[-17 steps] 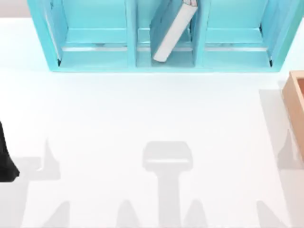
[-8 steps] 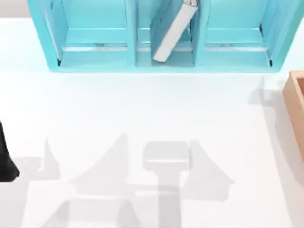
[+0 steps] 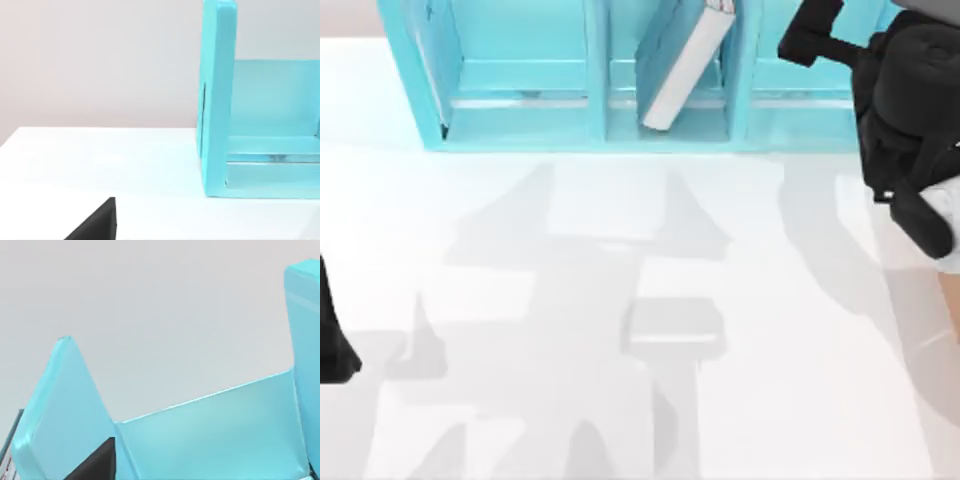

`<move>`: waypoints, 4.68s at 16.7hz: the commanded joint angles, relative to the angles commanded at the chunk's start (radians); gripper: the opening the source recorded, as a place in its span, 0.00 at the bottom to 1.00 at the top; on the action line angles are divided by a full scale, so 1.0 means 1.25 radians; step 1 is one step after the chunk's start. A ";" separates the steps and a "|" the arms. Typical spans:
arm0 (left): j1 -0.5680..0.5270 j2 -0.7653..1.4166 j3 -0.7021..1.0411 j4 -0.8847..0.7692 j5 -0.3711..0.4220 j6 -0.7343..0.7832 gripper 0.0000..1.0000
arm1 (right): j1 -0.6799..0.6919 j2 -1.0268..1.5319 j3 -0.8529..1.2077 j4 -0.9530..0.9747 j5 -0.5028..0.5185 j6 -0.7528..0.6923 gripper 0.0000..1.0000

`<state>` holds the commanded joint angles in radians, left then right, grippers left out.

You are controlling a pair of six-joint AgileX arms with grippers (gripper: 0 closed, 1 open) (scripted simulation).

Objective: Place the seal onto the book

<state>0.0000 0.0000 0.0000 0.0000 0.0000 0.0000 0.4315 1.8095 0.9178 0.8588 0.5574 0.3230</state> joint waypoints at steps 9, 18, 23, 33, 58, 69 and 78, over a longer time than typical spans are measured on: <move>0.000 0.000 0.000 0.000 0.000 0.000 1.00 | 0.191 0.410 0.199 0.205 0.128 0.079 1.00; 0.000 0.000 0.000 0.000 0.000 0.000 1.00 | 0.217 0.458 0.219 0.229 0.142 0.088 1.00; 0.000 0.000 0.000 0.000 0.000 0.000 1.00 | 0.194 0.502 0.309 0.186 0.117 0.087 1.00; 0.000 0.000 0.000 0.000 0.000 0.000 1.00 | 0.116 0.630 0.588 0.041 0.040 0.081 1.00; 0.000 0.000 0.000 0.000 0.000 0.000 1.00 | 0.121 0.630 0.588 0.041 0.040 0.082 0.00; 0.000 0.000 0.000 0.000 0.000 0.000 1.00 | 0.270 0.204 0.337 -0.133 0.175 0.096 0.00; 0.000 0.000 0.000 0.000 0.000 0.000 1.00 | 0.377 -0.086 0.154 -0.260 0.286 0.106 0.00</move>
<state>0.0000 0.0000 0.0000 0.0000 0.0000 0.0000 0.9026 1.7023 1.1105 0.5338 0.9152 0.4550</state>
